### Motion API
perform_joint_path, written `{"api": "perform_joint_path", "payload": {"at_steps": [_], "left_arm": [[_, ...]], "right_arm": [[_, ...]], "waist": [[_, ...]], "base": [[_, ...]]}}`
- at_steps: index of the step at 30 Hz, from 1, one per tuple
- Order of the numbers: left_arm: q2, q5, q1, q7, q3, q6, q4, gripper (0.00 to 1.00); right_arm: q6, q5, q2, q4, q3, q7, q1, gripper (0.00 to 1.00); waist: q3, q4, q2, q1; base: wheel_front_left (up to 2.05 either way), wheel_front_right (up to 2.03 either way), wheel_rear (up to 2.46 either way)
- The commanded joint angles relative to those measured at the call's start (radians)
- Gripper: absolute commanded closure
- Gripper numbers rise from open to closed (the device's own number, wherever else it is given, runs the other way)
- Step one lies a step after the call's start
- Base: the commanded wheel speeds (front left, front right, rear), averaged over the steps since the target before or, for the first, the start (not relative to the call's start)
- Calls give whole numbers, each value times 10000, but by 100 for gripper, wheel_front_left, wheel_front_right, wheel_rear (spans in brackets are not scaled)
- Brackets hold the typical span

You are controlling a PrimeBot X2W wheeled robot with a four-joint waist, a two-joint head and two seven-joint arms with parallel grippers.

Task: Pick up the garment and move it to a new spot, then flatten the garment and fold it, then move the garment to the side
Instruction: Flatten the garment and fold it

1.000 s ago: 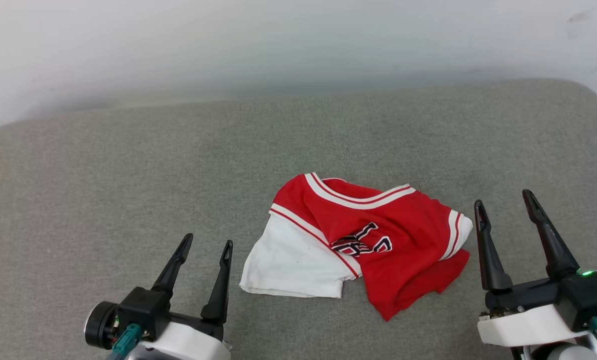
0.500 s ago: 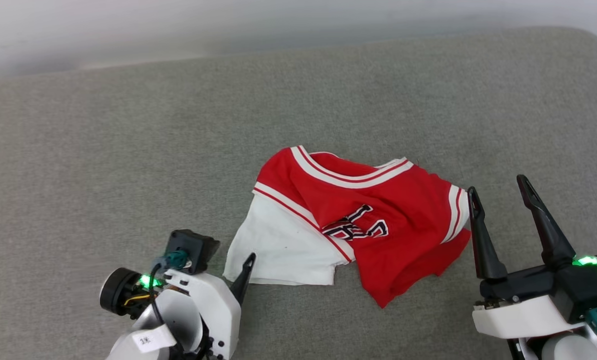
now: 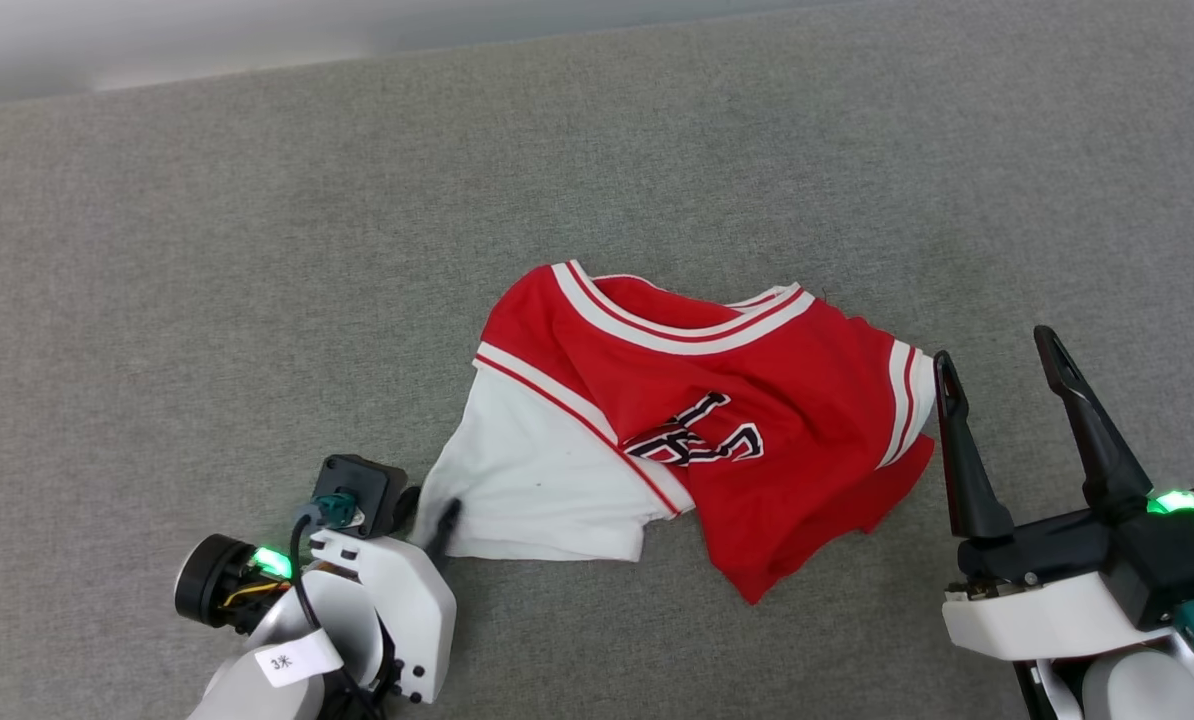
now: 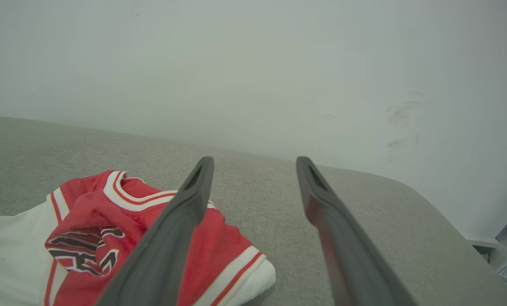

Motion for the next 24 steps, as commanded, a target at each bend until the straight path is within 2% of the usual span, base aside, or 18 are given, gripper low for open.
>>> {"api": "perform_joint_path", "payload": {"at_steps": [1, 7, 13, 17, 21, 22, 23, 24], "left_arm": [[-53, -28, 81, -209, 29, 95, 305, 100], [-295, 204, -300, -1893, 661, 541, 266, 100], [-86, 329, -171, -3009, 1476, 1189, 50, 100], [200, 110, 398, -2950, 1930, 1516, 181, 100], [422, 2, 923, -2519, 1852, 1486, 535, 100], [421, -56, 1044, -2446, 1802, 1459, 651, 80], [410, -63, 1117, -2441, 1768, 1428, 738, 30], [396, -39, 1126, -2525, 1753, 1424, 797, 0]], "right_arm": [[-10, -8, 19, -12, -24, -16, -128, 0], [-10, -103, 19, 210, -23, -16, 87, 0], [-10, -143, 17, 333, 76, -16, 191, 0], [-10, -139, 19, 391, 119, -16, 255, 0], [-10, -127, 17, 454, 139, -16, 334, 0], [-10, -124, 17, 470, 147, -16, 334, 0], [-10, -130, 17, 491, 152, -16, 330, 0], [-10, -137, 17, 510, 159, -16, 336, 0]], "waist": [[-11, 29, 0, -1], [-430, 382, 0, -1], [-945, 767, 0, -1], [-1101, 884, 0, -1], [-1163, 935, 0, -1], [-1176, 937, 0, -1], [-1190, 940, 0, -1], [-1207, 942, 0, -1]], "base": [[0, 0, 0], [0, 0, 0], [0, 0, 0], [0, 0, 0], [0, 0, 0], [0, 0, 0], [0, 0, 0], [0, 0, 0]]}}
